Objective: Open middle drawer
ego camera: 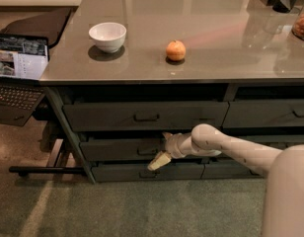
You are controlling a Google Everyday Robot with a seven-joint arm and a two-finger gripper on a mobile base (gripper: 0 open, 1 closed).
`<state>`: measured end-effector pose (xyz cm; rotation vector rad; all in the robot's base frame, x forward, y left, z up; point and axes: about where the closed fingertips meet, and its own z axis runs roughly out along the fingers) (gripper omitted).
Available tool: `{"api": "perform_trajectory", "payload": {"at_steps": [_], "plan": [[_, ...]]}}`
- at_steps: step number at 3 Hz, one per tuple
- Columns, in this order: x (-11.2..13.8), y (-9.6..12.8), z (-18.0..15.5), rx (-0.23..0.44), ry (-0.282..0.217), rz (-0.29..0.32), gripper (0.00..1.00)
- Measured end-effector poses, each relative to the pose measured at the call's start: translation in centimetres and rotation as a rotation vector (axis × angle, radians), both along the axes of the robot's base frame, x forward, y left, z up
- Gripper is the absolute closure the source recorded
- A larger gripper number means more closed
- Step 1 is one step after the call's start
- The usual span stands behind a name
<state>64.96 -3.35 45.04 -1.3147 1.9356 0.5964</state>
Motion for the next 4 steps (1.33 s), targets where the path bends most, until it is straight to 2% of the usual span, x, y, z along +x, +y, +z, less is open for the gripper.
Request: {"api": "perform_trajectory", "payload": {"at_steps": [1, 2, 4], "plan": [[1.14, -0.05, -1.7, 0.025, 0.012, -0.008, 0.0], [1.54, -0.02, -2.09, 0.038, 0.009, -0.007, 0.19], [1.56, -0.4, -1.77, 0.045, 0.003, -0.006, 0.65]]}}
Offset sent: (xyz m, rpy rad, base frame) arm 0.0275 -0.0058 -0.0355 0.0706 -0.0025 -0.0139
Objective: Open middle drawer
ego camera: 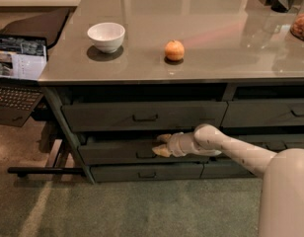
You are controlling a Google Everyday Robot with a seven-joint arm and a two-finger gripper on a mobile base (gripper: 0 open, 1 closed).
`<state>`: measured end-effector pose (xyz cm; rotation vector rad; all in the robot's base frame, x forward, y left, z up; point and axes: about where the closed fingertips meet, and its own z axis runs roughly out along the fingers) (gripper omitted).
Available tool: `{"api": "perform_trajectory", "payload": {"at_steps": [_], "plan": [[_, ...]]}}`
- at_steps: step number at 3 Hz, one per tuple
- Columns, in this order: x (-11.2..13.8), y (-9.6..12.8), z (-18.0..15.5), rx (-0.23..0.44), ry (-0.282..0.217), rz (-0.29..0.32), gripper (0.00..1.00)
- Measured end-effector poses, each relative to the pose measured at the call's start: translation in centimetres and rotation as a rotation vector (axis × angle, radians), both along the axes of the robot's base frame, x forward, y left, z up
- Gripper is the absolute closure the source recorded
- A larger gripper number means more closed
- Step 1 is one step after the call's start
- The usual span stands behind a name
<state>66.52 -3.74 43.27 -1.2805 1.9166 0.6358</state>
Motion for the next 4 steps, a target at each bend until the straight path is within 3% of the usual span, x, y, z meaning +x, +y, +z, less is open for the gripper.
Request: {"api": "perform_trajectory", "payload": {"at_steps": [1, 2, 4], "plan": [[0.0, -0.2, 0.5, 0.0, 0.0, 0.0, 0.89], [-0.1, -0.4, 0.6, 0.0, 0.0, 0.0, 0.89], [-3.0, -2.3, -0.3, -0.02, 0.011, -0.002, 0.43]]}}
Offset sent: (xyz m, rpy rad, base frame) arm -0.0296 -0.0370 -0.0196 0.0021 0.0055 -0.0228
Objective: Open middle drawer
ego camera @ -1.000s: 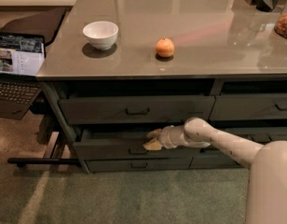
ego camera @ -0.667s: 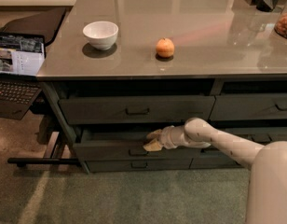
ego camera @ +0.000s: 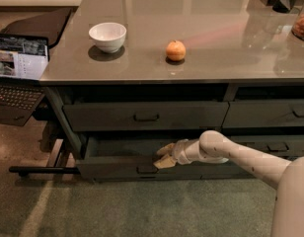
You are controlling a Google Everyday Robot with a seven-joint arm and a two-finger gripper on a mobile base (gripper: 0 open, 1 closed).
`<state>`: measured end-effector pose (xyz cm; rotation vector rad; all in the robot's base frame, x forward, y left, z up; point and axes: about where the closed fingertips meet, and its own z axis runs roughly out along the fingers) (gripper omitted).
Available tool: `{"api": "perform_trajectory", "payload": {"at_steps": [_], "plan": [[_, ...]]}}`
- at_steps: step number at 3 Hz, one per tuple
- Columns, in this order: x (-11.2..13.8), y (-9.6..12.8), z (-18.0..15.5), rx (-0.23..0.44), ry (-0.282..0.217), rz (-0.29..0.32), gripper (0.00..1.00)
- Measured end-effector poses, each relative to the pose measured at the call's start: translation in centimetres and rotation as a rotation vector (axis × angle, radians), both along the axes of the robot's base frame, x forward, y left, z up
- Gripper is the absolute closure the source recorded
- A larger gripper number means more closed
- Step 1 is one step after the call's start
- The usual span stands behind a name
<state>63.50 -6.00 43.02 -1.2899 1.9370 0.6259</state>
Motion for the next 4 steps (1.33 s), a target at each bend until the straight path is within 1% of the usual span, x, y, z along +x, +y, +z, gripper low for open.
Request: {"api": "perform_trajectory", "payload": {"at_steps": [1, 2, 3, 4], "plan": [[-1.3, -0.8, -0.5, -0.017, 0.018, 0.008, 0.19], [-1.3, -0.8, -0.4, -0.018, 0.019, 0.008, 0.0], [-4.5, -2.5, -2.0, -0.058, 0.072, 0.034, 0.0], [-4.6, -2.5, -1.6, -0.06, 0.074, 0.035, 0.19]]}}
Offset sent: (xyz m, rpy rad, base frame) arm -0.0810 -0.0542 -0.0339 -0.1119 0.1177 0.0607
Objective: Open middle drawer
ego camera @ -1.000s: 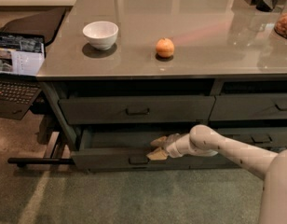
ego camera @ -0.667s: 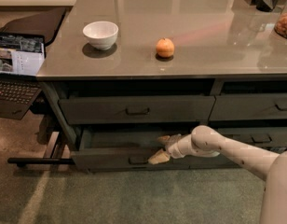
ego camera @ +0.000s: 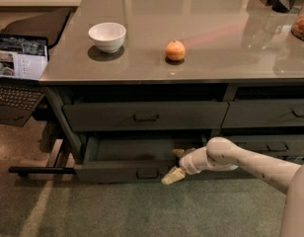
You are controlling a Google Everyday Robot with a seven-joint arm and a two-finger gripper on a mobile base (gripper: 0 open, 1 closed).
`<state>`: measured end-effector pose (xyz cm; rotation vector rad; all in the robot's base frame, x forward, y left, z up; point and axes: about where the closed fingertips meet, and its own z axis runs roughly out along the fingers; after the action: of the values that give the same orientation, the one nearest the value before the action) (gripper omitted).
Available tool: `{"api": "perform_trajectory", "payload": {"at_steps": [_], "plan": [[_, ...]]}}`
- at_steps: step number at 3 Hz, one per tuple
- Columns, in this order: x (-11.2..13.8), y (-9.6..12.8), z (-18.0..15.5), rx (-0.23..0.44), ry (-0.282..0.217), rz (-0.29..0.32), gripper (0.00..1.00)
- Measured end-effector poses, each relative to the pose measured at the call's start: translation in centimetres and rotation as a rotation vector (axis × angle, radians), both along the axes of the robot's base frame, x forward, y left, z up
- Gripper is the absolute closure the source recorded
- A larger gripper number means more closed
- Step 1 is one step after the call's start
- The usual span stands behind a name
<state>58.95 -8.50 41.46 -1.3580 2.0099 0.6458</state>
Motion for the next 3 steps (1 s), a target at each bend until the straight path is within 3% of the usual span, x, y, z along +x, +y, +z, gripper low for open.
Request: {"api": "perform_trajectory", "payload": {"at_steps": [1, 2, 3], "plan": [[-1.5, -0.9, -0.4, -0.025, 0.026, 0.019, 0.42], [-1.6, -0.9, -0.1, -0.025, 0.026, 0.019, 0.65], [-3.5, -2.1, -0.2, -0.053, 0.045, 0.052, 0.63]]}}
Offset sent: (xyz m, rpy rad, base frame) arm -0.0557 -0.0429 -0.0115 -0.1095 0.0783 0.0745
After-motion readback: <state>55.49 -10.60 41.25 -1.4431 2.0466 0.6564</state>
